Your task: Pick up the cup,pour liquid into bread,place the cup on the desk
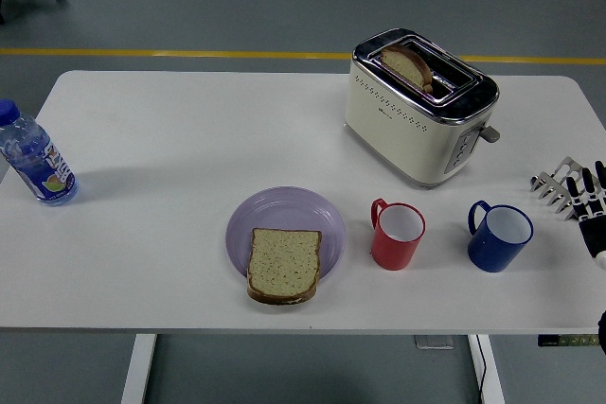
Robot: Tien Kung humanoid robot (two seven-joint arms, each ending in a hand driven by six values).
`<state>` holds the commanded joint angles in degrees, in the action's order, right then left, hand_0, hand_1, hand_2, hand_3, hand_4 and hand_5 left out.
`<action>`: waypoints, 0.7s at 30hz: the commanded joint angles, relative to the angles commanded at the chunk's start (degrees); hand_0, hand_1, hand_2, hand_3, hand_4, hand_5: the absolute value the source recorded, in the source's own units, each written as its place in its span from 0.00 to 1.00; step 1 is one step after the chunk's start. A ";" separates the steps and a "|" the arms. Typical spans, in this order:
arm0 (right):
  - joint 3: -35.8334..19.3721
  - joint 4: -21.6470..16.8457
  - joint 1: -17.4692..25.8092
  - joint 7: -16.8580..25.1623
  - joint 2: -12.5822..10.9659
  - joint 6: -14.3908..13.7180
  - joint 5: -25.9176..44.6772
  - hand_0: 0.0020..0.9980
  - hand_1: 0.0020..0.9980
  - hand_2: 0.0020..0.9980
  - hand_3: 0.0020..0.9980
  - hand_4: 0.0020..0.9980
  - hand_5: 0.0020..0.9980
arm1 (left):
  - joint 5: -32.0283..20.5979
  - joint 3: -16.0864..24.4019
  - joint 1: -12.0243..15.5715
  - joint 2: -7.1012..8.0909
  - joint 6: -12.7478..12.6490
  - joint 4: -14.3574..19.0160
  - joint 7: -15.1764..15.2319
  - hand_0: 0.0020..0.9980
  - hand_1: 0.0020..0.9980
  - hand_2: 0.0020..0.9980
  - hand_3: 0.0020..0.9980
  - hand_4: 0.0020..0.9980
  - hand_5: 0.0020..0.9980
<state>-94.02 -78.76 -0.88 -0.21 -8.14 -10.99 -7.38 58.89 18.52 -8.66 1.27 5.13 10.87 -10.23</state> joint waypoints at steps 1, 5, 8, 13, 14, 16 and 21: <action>-0.02 0.02 0.01 -0.01 -0.01 -0.09 0.01 0.58 0.54 0.61 0.58 0.66 0.03 | 0.02 0.01 -0.01 0.01 0.00 0.00 0.00 0.67 0.74 0.74 0.63 0.39 1.00; -0.19 0.09 0.06 0.13 -0.04 -0.60 0.27 0.58 0.53 0.61 0.58 0.65 0.02 | 0.08 0.22 -0.07 0.09 -0.04 0.00 -0.08 0.67 0.74 0.74 0.63 0.39 1.00; -0.26 0.15 0.04 0.23 -0.06 -0.92 0.62 0.58 0.52 0.60 0.58 0.63 0.01 | 0.05 0.20 -0.13 0.17 -0.14 -0.01 -0.19 0.67 0.74 0.74 0.63 0.39 1.00; -0.32 0.19 0.00 0.33 -0.11 -1.19 0.90 0.58 0.52 0.60 0.58 0.63 0.01 | 0.06 0.21 -0.25 0.27 -0.23 0.00 -0.27 0.67 0.74 0.74 0.63 0.39 1.00; -0.37 0.19 -0.02 0.37 -0.10 -1.21 0.97 0.57 0.52 0.60 0.58 0.62 0.00 | 0.06 0.22 -0.28 0.27 -0.25 0.00 -0.29 0.67 0.74 0.74 0.63 0.39 1.00; -0.54 0.16 -0.05 0.48 -0.07 -1.27 1.19 0.57 0.52 0.60 0.58 0.62 0.00 | 0.04 0.23 -0.34 0.27 -0.31 0.00 -0.34 0.67 0.74 0.74 0.63 0.39 1.00; -0.79 0.13 0.02 0.56 -0.10 -1.27 1.38 0.57 0.51 0.60 0.58 0.62 0.00 | 0.07 -0.15 -0.33 0.19 -0.36 -0.04 -0.27 0.67 0.74 0.74 0.63 0.39 1.00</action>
<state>-94.82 -78.63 -0.86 0.35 -8.24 -12.26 -6.00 58.96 18.37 -8.99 1.46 4.77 10.84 -10.50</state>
